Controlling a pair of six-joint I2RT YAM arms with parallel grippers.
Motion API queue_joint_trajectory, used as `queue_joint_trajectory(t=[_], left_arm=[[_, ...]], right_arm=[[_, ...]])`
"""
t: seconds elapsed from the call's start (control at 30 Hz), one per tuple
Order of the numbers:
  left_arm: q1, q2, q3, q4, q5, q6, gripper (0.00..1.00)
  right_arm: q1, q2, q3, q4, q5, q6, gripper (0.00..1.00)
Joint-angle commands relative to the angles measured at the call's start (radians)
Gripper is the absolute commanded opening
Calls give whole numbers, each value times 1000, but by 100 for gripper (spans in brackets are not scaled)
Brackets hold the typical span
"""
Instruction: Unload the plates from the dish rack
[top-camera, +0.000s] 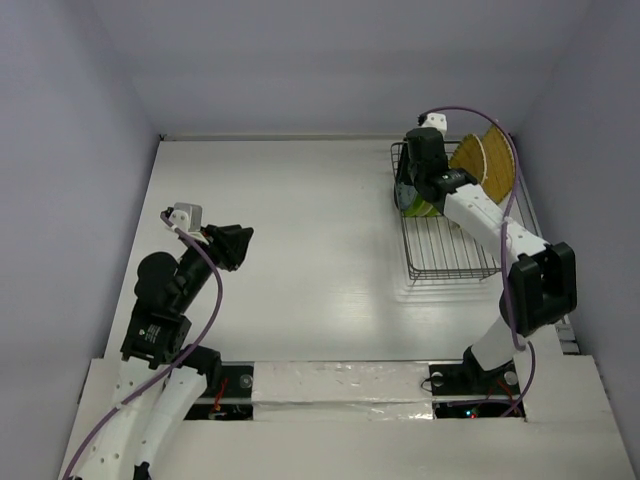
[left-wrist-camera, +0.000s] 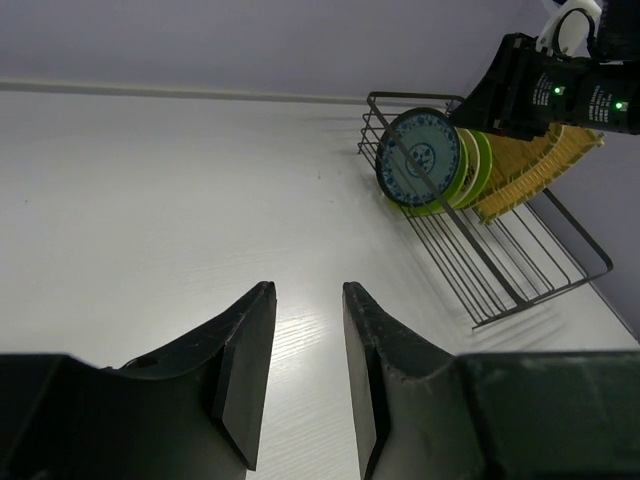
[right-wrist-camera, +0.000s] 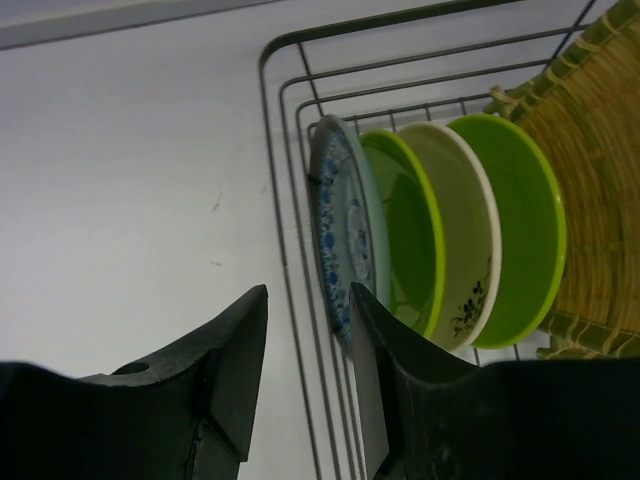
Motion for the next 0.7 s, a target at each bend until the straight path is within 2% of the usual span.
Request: queue_joint_trajectory(t=[0.0, 0.13, 0.33, 0.5, 0.57, 0.67], left_arm=[[4, -19, 37, 24, -5, 8, 31], [-5, -17, 36, 25, 0, 9, 33], [-6, -16, 36, 27, 0, 8, 33], [-6, -17, 37, 28, 3, 9, 34], [-6, -16, 37, 28, 1, 11, 34], [-6, -14, 37, 33, 3, 9, 34]], right_arm=[[-29, 8, 68, -4, 85, -14, 44], [-48, 71, 87, -18, 91, -26, 42], [-57, 148, 119, -23, 102, -27, 34], [-66, 181, 142, -27, 155, -41, 20], [-66, 149, 122, -9, 162, -50, 13], [-66, 93, 119, 8, 178, -76, 8]])
